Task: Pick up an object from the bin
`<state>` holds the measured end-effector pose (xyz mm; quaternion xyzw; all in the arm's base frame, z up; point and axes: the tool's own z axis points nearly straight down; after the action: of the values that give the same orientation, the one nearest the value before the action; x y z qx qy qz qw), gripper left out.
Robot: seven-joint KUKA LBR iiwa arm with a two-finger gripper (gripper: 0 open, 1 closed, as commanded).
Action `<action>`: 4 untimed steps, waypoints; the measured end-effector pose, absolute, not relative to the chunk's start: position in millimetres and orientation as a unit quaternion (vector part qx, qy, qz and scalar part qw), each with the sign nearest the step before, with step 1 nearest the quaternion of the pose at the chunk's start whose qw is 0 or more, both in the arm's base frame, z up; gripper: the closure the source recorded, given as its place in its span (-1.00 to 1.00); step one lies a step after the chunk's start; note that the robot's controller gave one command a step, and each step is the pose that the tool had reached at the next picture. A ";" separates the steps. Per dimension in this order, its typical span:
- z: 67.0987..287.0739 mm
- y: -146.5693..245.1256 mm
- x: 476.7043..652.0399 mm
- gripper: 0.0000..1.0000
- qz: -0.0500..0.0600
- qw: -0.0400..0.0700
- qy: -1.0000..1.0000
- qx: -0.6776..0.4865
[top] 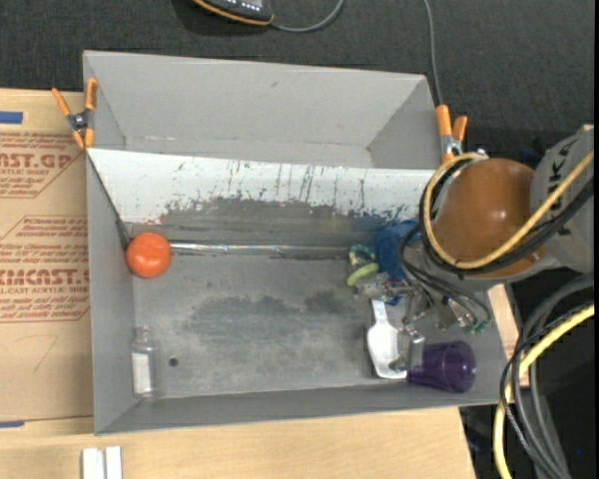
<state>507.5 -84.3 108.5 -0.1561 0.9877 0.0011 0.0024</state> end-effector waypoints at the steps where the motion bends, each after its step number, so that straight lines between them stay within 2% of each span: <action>1: 111.8 -82.0 523.3 -1.00 0.001 0.002 0.988 -0.152; 2: 77.3 -91.2 510.2 -1.00 0.005 0.007 0.964 -0.267; 3: 92.2 -97.5 506.0 -1.00 0.003 0.003 0.989 -0.147; 4: 85.7 -107.3 498.7 -1.00 0.006 0.004 0.977 -0.214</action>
Offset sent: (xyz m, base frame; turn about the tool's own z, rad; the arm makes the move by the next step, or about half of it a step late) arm -0.0028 -0.0169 -0.0385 -0.2383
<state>498.7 -107.3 85.7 -0.2142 0.9768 0.0057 0.0045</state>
